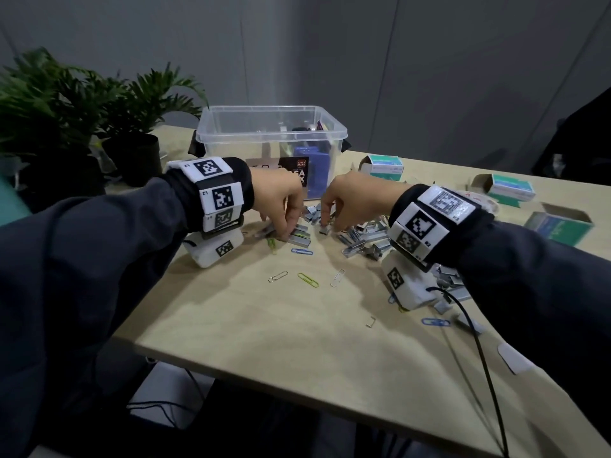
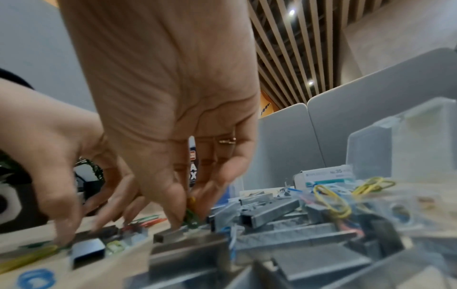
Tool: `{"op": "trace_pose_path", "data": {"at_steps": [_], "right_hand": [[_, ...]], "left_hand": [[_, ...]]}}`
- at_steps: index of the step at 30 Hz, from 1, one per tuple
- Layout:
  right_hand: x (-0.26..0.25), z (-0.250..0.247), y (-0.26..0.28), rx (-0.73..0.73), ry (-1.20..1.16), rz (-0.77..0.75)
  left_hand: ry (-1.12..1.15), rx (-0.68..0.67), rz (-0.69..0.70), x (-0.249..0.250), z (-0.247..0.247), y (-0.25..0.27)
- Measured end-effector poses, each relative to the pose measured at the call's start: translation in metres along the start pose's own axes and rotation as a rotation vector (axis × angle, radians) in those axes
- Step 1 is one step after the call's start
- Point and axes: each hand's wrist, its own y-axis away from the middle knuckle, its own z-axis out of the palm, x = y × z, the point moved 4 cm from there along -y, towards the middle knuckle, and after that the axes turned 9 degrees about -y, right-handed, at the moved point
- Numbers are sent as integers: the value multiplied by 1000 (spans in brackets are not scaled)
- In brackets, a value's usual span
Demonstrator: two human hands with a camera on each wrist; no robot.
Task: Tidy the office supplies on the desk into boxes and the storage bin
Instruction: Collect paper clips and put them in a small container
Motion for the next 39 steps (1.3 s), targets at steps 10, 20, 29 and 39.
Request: {"op": "trace_pose_path", "data": {"at_steps": [10, 20, 29, 39], "right_hand": [[-30, 5, -3, -67, -88, -164], [-20, 12, 0, -137, -80, -92], [3, -2, 18, -175, -153, -56], [32, -29, 37, -39, -527, -30]], "left_hand": [[58, -73, -256, -31, 2, 5], [-111, 9, -392, -5, -1, -16], [177, -72, -349, -21, 5, -15], [337, 133, -167, -16, -17, -11]]}}
